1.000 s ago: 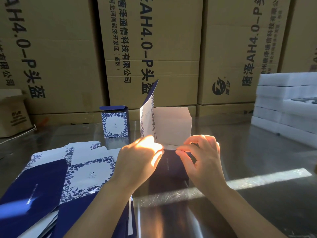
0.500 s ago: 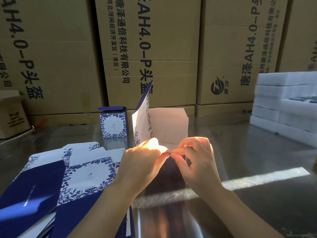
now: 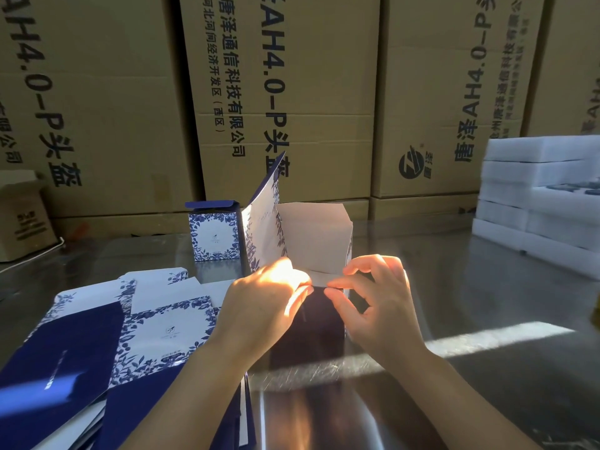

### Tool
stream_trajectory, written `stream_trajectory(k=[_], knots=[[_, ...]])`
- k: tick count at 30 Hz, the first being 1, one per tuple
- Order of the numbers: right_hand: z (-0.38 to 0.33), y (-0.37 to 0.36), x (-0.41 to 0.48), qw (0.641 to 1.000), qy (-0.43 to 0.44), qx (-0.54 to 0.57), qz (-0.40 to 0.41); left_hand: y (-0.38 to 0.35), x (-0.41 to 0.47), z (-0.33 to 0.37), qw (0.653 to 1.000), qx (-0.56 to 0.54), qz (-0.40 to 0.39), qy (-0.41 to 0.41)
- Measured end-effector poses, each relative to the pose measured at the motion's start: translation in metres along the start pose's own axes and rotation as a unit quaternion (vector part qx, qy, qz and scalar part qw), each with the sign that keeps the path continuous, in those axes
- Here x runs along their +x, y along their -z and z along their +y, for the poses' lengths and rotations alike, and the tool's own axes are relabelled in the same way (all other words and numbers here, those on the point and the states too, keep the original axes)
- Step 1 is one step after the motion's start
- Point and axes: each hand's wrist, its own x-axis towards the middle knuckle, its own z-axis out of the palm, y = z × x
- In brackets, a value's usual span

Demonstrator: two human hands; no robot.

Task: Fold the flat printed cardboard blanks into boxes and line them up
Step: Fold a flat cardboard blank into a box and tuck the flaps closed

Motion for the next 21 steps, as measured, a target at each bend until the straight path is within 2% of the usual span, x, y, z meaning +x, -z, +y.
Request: stream_trajectory(k=[7, 14, 21], knots=[[-0.0005, 0.0003, -0.0005, 1.0, 0.0, 0.017, -0.017, 0.002, 0.0, 0.0008, 1.0, -0.006, 0.002, 0.0], [-0.0035, -0.0023, -0.0036, 1.0, 0.021, 0.018, -0.013, 0.0021, -0.0002, 0.0087, 0.999, 0.029, -0.031, -0.025], [-0.0043, 0.001, -0.0038, 0.999, 0.04, -0.03, -0.02, 0.0015, 0.0004, 0.008, 0.999, 0.031, -0.036, -0.017]])
